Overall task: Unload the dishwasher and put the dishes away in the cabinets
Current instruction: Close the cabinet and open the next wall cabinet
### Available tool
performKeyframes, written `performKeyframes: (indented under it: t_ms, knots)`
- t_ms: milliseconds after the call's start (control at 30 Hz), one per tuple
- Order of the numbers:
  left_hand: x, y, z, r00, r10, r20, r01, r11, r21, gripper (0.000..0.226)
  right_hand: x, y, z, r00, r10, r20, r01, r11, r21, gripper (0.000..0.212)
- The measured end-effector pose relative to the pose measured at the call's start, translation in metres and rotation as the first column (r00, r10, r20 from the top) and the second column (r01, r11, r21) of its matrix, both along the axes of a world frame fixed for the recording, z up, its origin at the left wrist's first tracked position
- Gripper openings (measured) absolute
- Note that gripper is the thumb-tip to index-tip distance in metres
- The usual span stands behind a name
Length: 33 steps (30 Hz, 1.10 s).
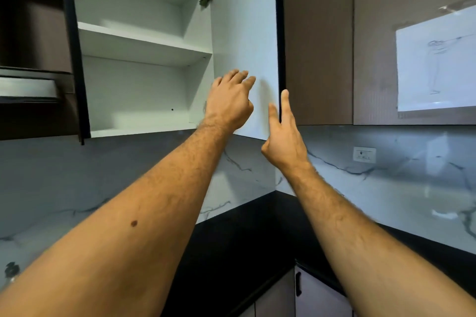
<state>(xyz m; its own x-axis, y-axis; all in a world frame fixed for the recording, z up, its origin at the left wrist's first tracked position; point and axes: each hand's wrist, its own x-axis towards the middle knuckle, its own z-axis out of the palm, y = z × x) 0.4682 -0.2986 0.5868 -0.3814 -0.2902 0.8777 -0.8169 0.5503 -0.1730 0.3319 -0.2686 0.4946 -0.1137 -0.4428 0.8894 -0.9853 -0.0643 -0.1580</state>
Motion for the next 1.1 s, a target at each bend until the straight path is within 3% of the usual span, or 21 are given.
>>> performKeyframes:
  t_ms: [233,567,833,1100]
  knots:
    - [-0.032,-0.033,-0.024,0.997,-0.076,0.01,0.074,0.991,0.116,0.056,-0.073,-0.004,0.01,0.975,-0.191,0.114,0.172,0.972,0.16,0.097]
    - [-0.086,-0.091,-0.057,0.946,-0.322,-0.045,0.322,0.91,0.26,0.055,-0.135,-0.032,0.021,0.91,-0.412,0.043,0.377,0.867,0.325,0.1]
    - [-0.113,-0.115,-0.065,0.916,-0.396,-0.068,0.397,0.867,0.303,0.055,-0.169,-0.051,0.002,0.913,-0.405,0.047,0.309,0.763,0.568,0.089]
    - [-0.135,-0.128,-0.071,0.895,-0.443,-0.057,0.435,0.836,0.333,0.055,-0.176,-0.064,-0.007,0.895,-0.446,-0.01,0.369,0.729,0.576,0.096]
